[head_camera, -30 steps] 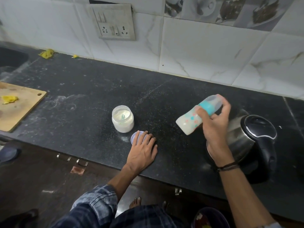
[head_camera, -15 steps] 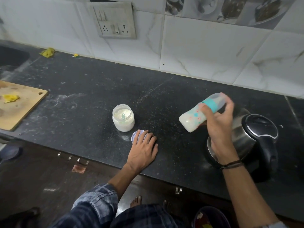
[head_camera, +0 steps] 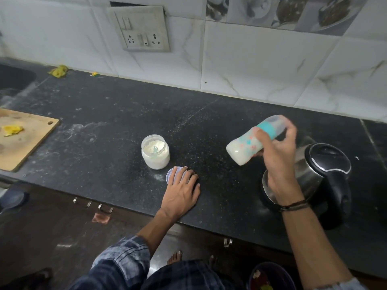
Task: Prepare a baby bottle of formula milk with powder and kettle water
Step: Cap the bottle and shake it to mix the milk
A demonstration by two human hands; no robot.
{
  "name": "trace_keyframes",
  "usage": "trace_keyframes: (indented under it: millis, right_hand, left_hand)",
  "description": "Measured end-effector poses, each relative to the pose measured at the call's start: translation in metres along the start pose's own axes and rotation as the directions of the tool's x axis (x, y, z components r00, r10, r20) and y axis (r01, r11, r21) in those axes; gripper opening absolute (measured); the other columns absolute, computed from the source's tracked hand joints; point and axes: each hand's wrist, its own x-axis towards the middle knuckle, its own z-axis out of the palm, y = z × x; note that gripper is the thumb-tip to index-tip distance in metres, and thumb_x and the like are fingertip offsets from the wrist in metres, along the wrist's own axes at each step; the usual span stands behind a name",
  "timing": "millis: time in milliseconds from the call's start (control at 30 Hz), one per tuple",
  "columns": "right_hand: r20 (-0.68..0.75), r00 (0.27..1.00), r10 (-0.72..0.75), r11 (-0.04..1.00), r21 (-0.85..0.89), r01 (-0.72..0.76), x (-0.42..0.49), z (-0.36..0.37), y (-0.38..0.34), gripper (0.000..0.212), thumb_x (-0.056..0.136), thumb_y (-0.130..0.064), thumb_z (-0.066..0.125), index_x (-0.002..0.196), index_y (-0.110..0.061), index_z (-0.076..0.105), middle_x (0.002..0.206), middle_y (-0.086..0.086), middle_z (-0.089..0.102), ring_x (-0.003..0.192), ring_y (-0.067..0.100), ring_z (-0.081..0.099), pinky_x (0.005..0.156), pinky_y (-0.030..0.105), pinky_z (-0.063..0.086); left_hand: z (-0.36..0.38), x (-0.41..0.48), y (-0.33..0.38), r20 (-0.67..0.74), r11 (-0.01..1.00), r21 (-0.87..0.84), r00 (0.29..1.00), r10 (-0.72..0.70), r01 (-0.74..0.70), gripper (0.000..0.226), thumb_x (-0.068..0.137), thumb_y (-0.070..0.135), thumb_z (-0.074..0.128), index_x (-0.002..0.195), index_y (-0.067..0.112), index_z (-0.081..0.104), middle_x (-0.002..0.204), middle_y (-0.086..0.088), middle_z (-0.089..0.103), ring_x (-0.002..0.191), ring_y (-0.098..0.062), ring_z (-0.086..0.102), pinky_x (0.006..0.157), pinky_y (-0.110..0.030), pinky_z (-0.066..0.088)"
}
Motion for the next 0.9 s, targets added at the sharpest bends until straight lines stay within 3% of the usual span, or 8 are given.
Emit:
trace_keyframes:
  millis: [100,167,300,433,567,700,833,900]
  right_hand:
    - [-0.115,0.991,-0.06,0.988,0.134,0.075,-0.001,-0.004,-0.003,0.063,0.083,-0.023,0.08,0.134,-0.026,0.044,0.126,0.009,0.065,0.1,0.015,0.075,0.076,0.034,0.061]
    - [-0.194,0.98,-0.046,0.984,0.162,0.078,0.0,-0.005,-0.005,0.066,0.087,-0.026,0.079,0.14,-0.025,0.04,0.127,0.005,0.064,0.103,0.016,0.075,0.071,0.035,0.062]
    - [-0.054,0.998,-0.009,1.0,0.019,0.01,-0.004,-0.008,0.001,0.061,0.088,-0.015,0.079,0.137,-0.026,0.045,0.115,-0.002,0.067,0.091,0.009,0.076,0.066,0.027,0.06]
    - [-0.223,0.975,-0.024,0.981,0.182,0.066,-0.002,-0.009,-0.008,0.073,0.082,-0.03,0.081,0.141,-0.026,0.038,0.124,0.003,0.065,0.1,0.014,0.076,0.071,0.04,0.064]
    - [-0.011,1.0,0.016,1.0,0.014,-0.016,-0.01,-0.01,0.003,0.059,0.085,-0.017,0.08,0.132,-0.03,0.047,0.12,0.009,0.07,0.093,0.014,0.075,0.071,0.032,0.062]
    - [-0.225,0.972,-0.067,0.985,0.143,0.101,-0.006,-0.012,-0.001,0.068,0.085,-0.025,0.081,0.14,-0.025,0.041,0.118,-0.006,0.07,0.101,0.014,0.076,0.072,0.034,0.061]
    - [0.019,1.0,-0.008,1.0,-0.005,0.008,-0.01,-0.014,0.005,0.066,0.089,-0.01,0.079,0.142,-0.022,0.042,0.116,0.001,0.069,0.094,0.013,0.075,0.072,0.031,0.062]
    - [-0.045,0.997,-0.062,0.996,0.054,0.065,-0.01,-0.015,0.0,0.066,0.086,-0.013,0.08,0.141,-0.018,0.042,0.112,-0.009,0.071,0.094,0.011,0.074,0.074,0.03,0.06]
  left_hand:
    - [0.002,0.001,0.0,-0.004,1.0,-0.001,1.0,-0.002,0.002,0.032,0.105,0.037,0.048,0.119,0.017,0.069,0.126,-0.002,0.064,0.133,-0.029,0.054,0.124,-0.054,0.032]
    - [0.004,0.0,0.0,-0.007,1.0,0.005,1.0,-0.003,0.004,0.032,0.105,0.037,0.048,0.119,0.017,0.069,0.126,-0.002,0.064,0.133,-0.029,0.054,0.124,-0.054,0.031]
    - [0.005,0.0,-0.002,-0.025,1.0,0.003,1.0,0.015,-0.015,0.033,0.105,0.037,0.048,0.119,0.016,0.069,0.125,-0.002,0.064,0.132,-0.029,0.054,0.124,-0.053,0.03]
    - [0.006,0.0,-0.002,-0.018,1.0,0.007,1.0,0.006,-0.006,0.032,0.105,0.037,0.048,0.118,0.017,0.068,0.125,-0.002,0.063,0.131,-0.029,0.054,0.123,-0.053,0.031]
    - [0.007,-0.001,-0.003,-0.03,1.0,-0.002,0.999,0.015,-0.015,0.033,0.104,0.037,0.048,0.118,0.016,0.068,0.125,-0.003,0.064,0.131,-0.03,0.055,0.123,-0.053,0.03]
    - [0.007,0.001,-0.002,-0.004,1.0,0.007,1.0,0.0,0.0,0.033,0.105,0.038,0.047,0.119,0.016,0.068,0.125,-0.003,0.064,0.132,-0.03,0.055,0.123,-0.053,0.03]
    - [0.007,0.0,-0.004,-0.022,1.0,0.005,1.0,0.019,-0.019,0.034,0.104,0.038,0.048,0.12,0.015,0.068,0.125,-0.004,0.065,0.131,-0.031,0.055,0.123,-0.053,0.03]
    - [0.007,0.0,-0.003,-0.019,1.0,0.005,1.0,0.012,-0.012,0.034,0.104,0.038,0.048,0.12,0.016,0.068,0.125,-0.004,0.065,0.132,-0.031,0.055,0.123,-0.053,0.03]
